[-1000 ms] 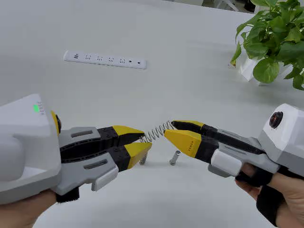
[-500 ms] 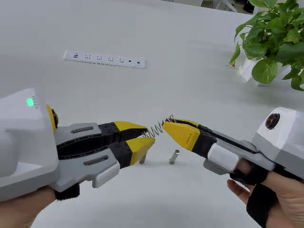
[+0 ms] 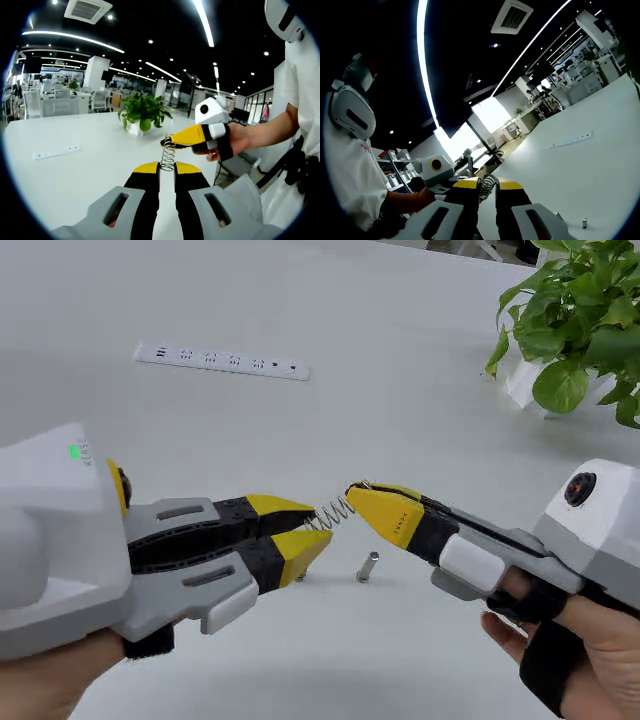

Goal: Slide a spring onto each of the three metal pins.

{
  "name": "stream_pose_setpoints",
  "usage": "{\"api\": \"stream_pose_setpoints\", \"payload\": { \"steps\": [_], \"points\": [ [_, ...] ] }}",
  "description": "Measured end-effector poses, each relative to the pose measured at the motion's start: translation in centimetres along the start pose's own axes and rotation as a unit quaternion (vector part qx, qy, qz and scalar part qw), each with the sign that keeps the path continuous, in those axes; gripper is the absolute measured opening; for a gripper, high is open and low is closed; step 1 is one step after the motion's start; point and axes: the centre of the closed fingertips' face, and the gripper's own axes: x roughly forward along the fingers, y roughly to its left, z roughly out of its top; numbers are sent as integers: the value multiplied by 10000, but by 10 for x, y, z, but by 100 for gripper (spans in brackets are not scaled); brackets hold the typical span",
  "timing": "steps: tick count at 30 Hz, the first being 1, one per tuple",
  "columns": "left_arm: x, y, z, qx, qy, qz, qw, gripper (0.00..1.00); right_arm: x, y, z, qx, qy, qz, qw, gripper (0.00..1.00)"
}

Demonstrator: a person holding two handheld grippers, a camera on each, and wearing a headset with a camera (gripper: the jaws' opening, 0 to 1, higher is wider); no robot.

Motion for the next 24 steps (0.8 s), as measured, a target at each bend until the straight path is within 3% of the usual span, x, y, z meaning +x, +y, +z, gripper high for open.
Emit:
{"api": "stream_pose_setpoints", "payload": {
  "steps": [15,24],
  "points": [
    [1,-4,-6,-8,60,-116,9999,7,4,9,-3,-648,546,50,9964,6],
    [1,-9,-12,163,177,-164,9996,7,10,15,-8,-1301,1129,76,9850,6]
  ]
}}
